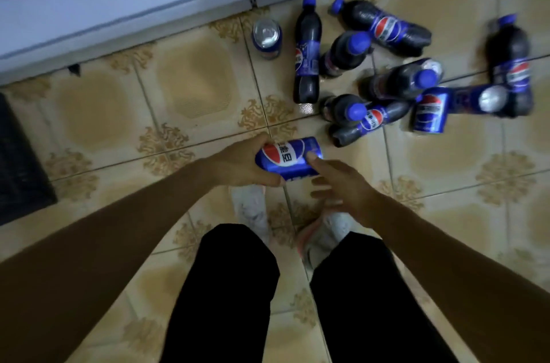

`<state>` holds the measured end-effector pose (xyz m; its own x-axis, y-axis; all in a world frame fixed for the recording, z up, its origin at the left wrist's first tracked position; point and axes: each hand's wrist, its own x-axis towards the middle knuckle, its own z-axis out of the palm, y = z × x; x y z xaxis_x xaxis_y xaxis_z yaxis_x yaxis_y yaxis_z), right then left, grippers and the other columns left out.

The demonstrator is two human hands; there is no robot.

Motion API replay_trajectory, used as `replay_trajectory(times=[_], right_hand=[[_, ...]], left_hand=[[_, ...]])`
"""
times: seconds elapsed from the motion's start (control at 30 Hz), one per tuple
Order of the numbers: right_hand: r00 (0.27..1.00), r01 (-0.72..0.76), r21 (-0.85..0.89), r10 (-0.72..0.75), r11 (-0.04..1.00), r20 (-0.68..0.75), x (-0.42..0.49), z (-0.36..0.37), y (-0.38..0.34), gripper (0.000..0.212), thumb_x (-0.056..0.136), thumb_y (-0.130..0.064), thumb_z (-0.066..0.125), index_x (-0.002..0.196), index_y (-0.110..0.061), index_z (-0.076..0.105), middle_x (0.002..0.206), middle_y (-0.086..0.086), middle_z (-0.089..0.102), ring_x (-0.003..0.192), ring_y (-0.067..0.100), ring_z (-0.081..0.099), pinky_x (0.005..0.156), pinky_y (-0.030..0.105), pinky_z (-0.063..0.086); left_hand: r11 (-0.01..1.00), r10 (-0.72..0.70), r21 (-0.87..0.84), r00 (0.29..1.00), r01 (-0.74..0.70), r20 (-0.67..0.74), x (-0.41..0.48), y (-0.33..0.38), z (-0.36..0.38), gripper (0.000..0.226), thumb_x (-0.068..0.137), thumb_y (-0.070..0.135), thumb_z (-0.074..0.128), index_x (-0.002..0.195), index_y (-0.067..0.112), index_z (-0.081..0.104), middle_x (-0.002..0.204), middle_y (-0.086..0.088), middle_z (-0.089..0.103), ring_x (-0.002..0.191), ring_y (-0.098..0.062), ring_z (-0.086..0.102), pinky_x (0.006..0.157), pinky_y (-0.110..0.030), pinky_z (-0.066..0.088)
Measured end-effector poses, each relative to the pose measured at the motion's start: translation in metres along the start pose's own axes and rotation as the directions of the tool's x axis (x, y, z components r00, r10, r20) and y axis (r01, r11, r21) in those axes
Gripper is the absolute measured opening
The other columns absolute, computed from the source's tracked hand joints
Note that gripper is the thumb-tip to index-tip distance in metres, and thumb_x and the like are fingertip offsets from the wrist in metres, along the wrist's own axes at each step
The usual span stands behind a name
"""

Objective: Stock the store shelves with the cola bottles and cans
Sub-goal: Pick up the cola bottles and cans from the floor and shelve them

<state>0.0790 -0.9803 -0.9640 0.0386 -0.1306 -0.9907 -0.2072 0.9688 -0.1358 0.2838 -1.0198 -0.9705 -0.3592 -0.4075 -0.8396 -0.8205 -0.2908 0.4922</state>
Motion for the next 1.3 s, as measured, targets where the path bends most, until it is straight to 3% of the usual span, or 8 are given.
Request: replay_trajectory(times=[0.13,0.27,0.5,0.63,0.77,0.87,1.07,1.3], right_hand=[[0.962,-0.101,0.322,0.010,0.941,0.274,-0.138,-0.001,-0.013,0.088,0.059,-0.074,0.054,0.133,-0.025,0.051,0.123,0.012,0.060,0.100,0.032,0.067,0.071,0.042,0.057],[0.934,-0.004,0.525,-0.184,0.851,0.306,-0.271,-0.003,-0.041,0.090,0.065,-0.077,0.042,0.133,-0.020,0.055,0.128,0.013,0.062,0.111,0.033,0.064,0.079,0.046,0.057],[0.846,0.198,0.508,-0.408,0.838,0.344,-0.453,-0.024,-0.066,0.045,0.074,-0.044,0.067,0.112,-0.019,0.068,0.106,0.008,0.073,0.088,0.020,0.072,0.067,0.031,0.058],[0.792,0.254,0.664,-0.545,0.704,0.275,-0.512,-0.026,-0.073,0.054,0.075,-0.044,0.065,0.120,-0.014,0.063,0.112,0.010,0.070,0.089,0.021,0.070,0.063,0.028,0.056],[0.706,0.344,0.702,-0.665,0.623,0.245,-0.554,-0.022,-0.085,0.062,0.077,-0.046,0.063,0.129,-0.014,0.057,0.110,0.010,0.069,0.087,0.021,0.069,0.065,0.027,0.057],[0.591,0.473,0.657,-0.764,0.587,0.258,-0.587,-0.012,-0.104,0.064,0.078,-0.047,0.063,0.132,-0.015,0.054,0.116,0.012,0.068,0.097,0.023,0.066,0.075,0.031,0.055],[0.360,0.617,0.646,-0.891,0.450,0.277,-0.653,0.012,-0.163,0.071,0.079,-0.040,0.067,0.138,-0.009,0.045,0.129,0.018,0.061,0.115,0.026,0.063,0.081,0.034,0.055],[0.131,0.972,0.169,-0.975,0.162,0.182,-0.714,0.025,-0.239,0.080,0.074,-0.068,0.061,0.135,-0.018,0.048,0.130,0.003,0.060,0.118,0.015,0.059,0.101,0.044,0.048]], left_hand=[[0.994,0.092,-0.057,0.992,-0.097,-0.083,-0.108,0.063,-0.030,0.070,0.065,0.032,0.085,0.122,0.023,0.045,0.118,-0.001,0.055,0.104,-0.018,0.057,0.079,-0.024,0.047],[0.972,0.231,0.073,0.963,-0.223,-0.139,-0.225,0.153,-0.081,0.070,0.063,0.026,0.085,0.119,0.029,0.044,0.113,-0.003,0.050,0.100,-0.020,0.054,0.080,-0.036,0.050],[0.800,0.484,0.521,0.833,-0.299,-0.266,-0.396,0.277,-0.125,0.078,0.065,0.040,0.079,0.133,0.032,0.041,0.125,0.002,0.044,0.107,-0.015,0.047,0.080,-0.032,0.047],[0.923,0.247,-0.040,0.667,-0.383,-0.703,-0.457,0.303,-0.105,0.096,0.068,0.024,0.085,0.144,0.032,0.028,0.141,0.004,0.037,0.120,-0.010,0.044,0.091,-0.027,0.044],[0.577,-0.155,-0.612,0.663,-0.541,-0.732,-0.483,0.331,-0.067,0.038,0.091,0.034,0.059,0.126,0.023,0.051,0.131,-0.002,0.057,0.100,-0.002,0.061,0.077,-0.018,0.049],[0.435,-0.062,-0.613,0.657,-0.660,-0.751,-0.498,0.364,-0.063,0.051,0.087,0.066,0.043,0.111,0.027,0.067,0.114,0.004,0.070,0.098,-0.002,0.066,0.076,-0.021,0.051],[0.353,-0.069,-0.329,0.327,-0.876,-0.943,-0.543,0.413,-0.121,0.049,0.067,0.041,0.078,0.108,0.017,0.065,0.097,0.000,0.074,0.091,-0.013,0.070,0.073,-0.023,0.054],[0.398,0.061,-0.002,0.028,-0.917,-0.998,-0.597,0.415,-0.210,0.053,0.057,0.044,0.078,0.102,0.019,0.065,0.094,0.004,0.075,0.090,-0.011,0.070,0.072,-0.021,0.053]])
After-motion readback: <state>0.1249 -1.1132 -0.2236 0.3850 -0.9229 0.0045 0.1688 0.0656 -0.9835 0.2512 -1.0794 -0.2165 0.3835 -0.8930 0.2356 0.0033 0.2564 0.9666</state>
